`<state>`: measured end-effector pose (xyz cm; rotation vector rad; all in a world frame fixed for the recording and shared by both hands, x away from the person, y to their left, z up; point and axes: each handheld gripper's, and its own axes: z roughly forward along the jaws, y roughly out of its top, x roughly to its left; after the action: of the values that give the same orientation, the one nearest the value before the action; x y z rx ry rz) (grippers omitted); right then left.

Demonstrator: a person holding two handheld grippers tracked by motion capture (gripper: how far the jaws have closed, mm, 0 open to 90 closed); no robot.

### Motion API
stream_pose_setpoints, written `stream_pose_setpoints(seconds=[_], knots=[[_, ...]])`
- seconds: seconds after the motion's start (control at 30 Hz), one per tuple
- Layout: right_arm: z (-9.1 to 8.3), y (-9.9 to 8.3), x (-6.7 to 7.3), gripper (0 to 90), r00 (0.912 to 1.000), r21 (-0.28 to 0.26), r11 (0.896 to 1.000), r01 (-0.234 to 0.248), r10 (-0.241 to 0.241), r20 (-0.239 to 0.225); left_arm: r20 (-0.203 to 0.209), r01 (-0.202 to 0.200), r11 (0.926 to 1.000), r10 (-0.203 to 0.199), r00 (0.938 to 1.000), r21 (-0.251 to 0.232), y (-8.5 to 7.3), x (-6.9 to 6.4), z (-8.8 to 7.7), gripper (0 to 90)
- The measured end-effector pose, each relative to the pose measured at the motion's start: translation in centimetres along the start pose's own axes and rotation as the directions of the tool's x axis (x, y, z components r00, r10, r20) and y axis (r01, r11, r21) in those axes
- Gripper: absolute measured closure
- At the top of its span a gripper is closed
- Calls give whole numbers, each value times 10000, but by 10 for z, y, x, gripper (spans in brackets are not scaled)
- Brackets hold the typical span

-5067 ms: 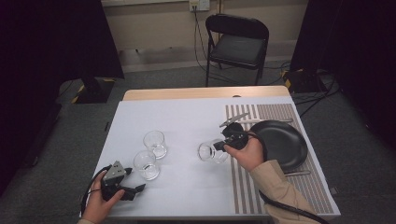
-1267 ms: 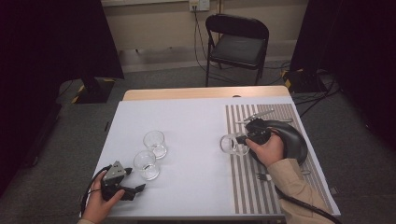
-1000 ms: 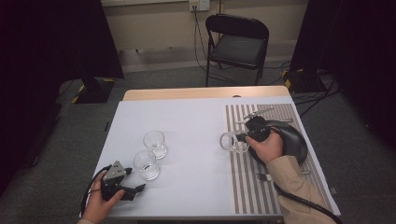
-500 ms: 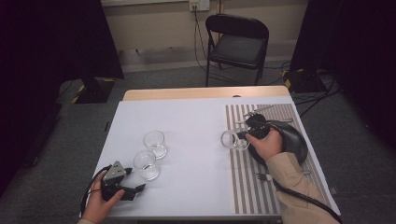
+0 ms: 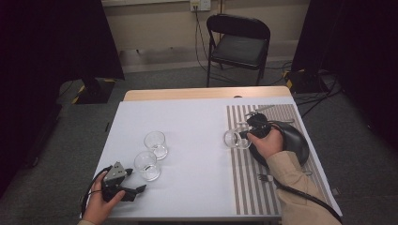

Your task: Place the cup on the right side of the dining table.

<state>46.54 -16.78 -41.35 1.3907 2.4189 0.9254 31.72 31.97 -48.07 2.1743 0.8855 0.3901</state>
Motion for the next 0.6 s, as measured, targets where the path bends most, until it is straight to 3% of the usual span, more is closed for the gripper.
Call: stream_pose_setpoints(seconds=[0.6], knots=[[10,0,-2,854,9993,76,9999,-72,69,378,0,-8,10000,8,10000,4,0,0,0,131]])
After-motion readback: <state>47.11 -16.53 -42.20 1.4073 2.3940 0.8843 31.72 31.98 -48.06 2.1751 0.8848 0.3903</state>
